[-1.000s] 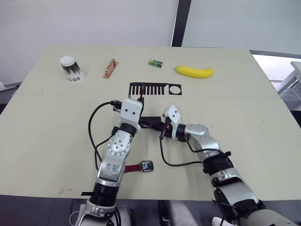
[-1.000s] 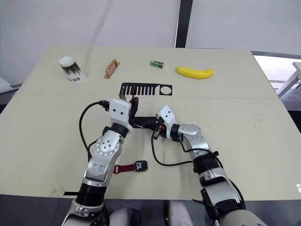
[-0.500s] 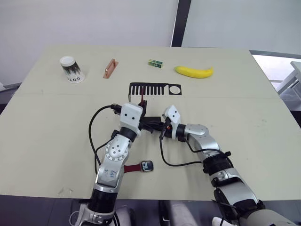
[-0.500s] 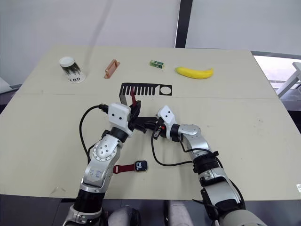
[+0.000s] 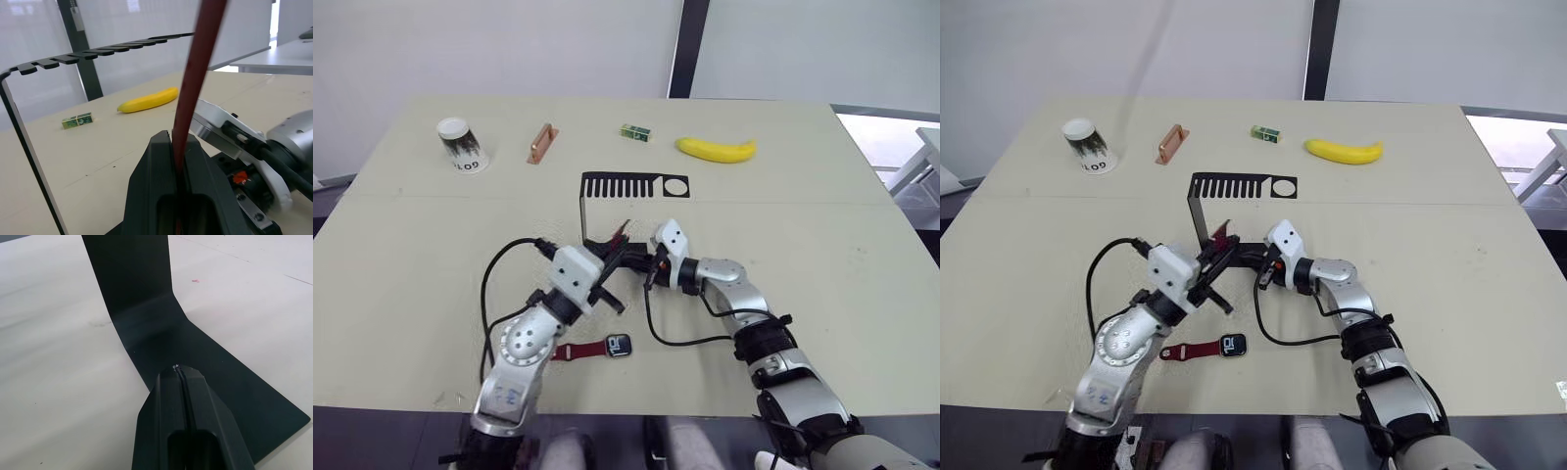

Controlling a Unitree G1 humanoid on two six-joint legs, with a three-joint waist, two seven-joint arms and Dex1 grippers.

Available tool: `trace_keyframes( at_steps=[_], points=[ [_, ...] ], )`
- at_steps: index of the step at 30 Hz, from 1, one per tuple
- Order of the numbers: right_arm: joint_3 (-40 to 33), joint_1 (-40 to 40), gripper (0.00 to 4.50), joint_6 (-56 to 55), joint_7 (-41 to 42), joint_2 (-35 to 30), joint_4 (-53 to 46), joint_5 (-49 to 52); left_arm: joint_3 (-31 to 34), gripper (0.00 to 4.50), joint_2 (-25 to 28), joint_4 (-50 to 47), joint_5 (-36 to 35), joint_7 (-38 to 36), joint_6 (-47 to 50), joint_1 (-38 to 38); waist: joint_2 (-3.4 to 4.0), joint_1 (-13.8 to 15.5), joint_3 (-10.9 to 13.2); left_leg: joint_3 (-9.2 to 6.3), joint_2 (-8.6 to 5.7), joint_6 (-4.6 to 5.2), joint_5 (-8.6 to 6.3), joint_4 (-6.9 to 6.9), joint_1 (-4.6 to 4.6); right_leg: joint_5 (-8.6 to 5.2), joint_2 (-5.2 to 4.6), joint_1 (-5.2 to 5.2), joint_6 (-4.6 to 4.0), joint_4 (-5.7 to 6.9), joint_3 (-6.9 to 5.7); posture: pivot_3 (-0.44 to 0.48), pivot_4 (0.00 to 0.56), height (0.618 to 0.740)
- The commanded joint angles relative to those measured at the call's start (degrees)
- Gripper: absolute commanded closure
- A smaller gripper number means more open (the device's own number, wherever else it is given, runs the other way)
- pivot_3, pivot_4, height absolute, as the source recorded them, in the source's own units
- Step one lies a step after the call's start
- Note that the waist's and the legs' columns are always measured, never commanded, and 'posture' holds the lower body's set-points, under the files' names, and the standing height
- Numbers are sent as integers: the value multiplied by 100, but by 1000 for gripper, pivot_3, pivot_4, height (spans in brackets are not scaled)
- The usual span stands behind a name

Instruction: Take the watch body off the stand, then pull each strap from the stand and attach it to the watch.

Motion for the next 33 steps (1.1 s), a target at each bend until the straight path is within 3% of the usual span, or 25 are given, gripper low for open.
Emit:
trace_keyframes(
  at_steps=[1,9,13,19,22,26,33],
  points=[
    [-49,245,4500,147,268,-150,-189,127,367,4420,404,-539,-965,-749,206,129,0,4,0,-2,0,0,0,0,0,0,0,0,0,0,-1,0,150,739],
    [-502,1063,4500,754,1092,-1029,-1947,1063,1271,4420,1950,-1230,-3091,-2246,1313,737,8,21,7,-15,-1,4,-2,-8,-11,0,-4,0,0,-9,-8,0,150,739],
    [-956,1818,3250,1276,1338,-1740,-3187,1679,1818,4500,2608,-1439,-3727,-2848,1534,1239,12,22,10,-17,-1,5,-3,-10,-11,-1,-4,0,-1,-23,-8,0,150,739],
    [-1860,2855,101,1475,1135,-2532,-4337,2126,2860,4500,3056,-1077,-4215,-3507,1528,1821,14,20,11,-16,-3,3,-3,-15,-9,-3,-1,1,-4,-34,-6,0,150,739],
    [-2413,3443,39,1122,1197,-2766,-4679,2223,3249,4500,3200,-655,-4504,-3581,1805,1855,15,63,12,-16,-4,4,-3,-15,-9,-3,0,2,-4,-35,-6,0,150,739],
    [-3031,4319,39,1052,1505,-2976,-4887,2614,3407,4500,3320,57,-4191,-3893,1669,1808,15,118,12,-15,-5,9,-6,-16,-10,-3,2,4,-4,-43,-6,0,150,739],
    [-3640,5187,39,738,1467,-2928,-4542,2677,3088,4500,3296,859,-3849,-4095,1502,1163,13,162,11,-15,-5,12,-8,-16,-5,-3,3,13,-4,-48,-5,0,150,739]
  ],
)
